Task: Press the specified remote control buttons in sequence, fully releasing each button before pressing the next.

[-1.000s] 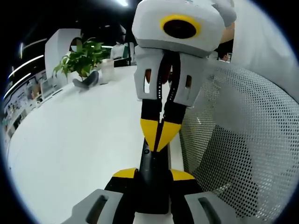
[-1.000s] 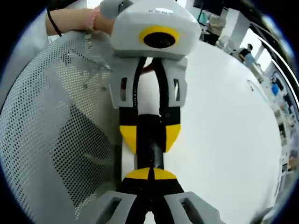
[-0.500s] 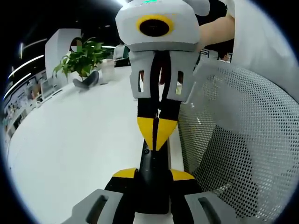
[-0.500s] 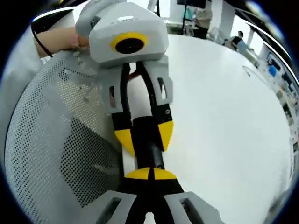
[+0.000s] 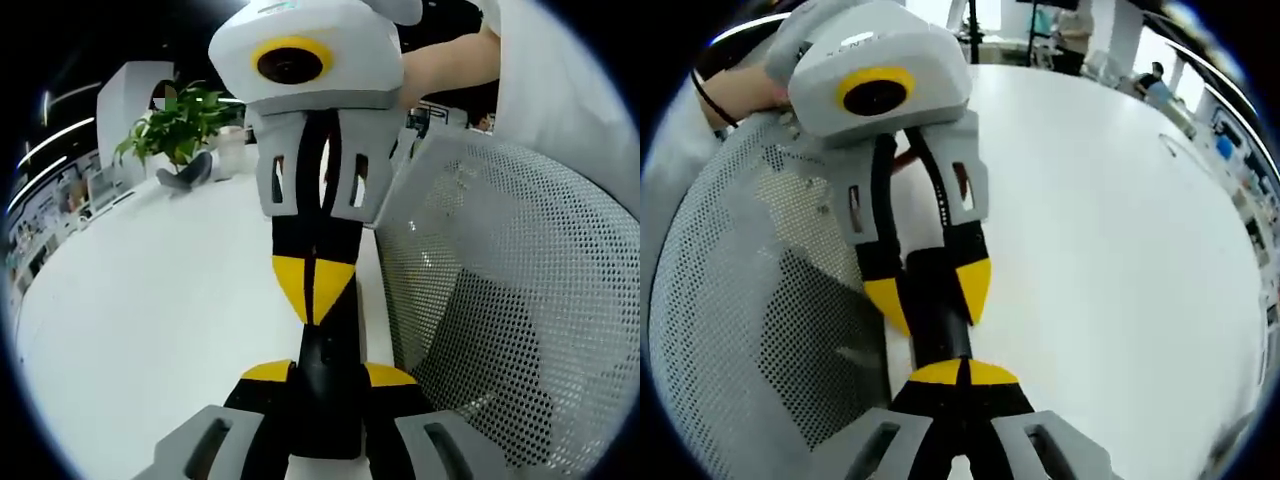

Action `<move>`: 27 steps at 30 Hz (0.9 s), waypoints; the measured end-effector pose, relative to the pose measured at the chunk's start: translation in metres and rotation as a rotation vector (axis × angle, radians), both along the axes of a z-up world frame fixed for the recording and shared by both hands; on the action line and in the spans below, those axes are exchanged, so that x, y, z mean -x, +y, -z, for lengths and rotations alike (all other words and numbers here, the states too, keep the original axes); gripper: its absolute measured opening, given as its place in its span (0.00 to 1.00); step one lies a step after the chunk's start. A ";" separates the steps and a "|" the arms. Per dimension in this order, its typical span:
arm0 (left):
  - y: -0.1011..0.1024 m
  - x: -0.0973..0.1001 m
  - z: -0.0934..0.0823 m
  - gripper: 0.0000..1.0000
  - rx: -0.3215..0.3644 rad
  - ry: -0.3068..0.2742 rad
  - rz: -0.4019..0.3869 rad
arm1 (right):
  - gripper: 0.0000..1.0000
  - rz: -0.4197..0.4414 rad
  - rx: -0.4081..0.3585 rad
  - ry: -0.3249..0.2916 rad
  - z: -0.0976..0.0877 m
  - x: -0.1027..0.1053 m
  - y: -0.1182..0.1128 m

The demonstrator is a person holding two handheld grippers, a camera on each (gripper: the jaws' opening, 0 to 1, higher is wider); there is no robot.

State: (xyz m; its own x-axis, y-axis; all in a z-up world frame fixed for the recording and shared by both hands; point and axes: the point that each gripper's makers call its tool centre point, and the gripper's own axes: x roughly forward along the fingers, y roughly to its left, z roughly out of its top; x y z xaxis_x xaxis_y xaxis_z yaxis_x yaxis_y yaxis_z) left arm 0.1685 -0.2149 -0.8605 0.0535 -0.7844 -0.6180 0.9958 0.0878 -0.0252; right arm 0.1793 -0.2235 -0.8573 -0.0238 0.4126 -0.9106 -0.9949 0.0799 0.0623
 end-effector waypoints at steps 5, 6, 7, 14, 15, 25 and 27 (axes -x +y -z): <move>0.000 0.000 0.000 0.25 0.000 0.000 0.002 | 0.00 -0.027 0.052 0.026 0.001 0.000 0.001; 0.000 0.000 0.000 0.25 0.000 -0.001 0.002 | 0.00 -0.029 0.068 0.037 0.002 -0.001 0.001; 0.000 0.000 0.000 0.25 0.000 -0.001 0.002 | 0.00 -0.029 0.072 0.039 0.002 -0.001 0.001; 0.000 0.000 0.000 0.24 -0.002 -0.002 0.002 | 0.00 -0.059 0.140 0.044 0.005 -0.002 0.003; 0.000 0.000 0.000 0.24 -0.002 -0.002 0.002 | 0.00 -0.062 0.143 0.038 0.005 -0.002 0.002; 0.000 -0.001 0.001 0.24 -0.002 -0.001 -0.001 | 0.00 0.026 0.013 0.001 0.002 -0.003 0.000; 0.000 -0.001 0.000 0.24 -0.001 -0.001 -0.004 | 0.00 0.066 -0.012 0.000 0.001 -0.003 0.000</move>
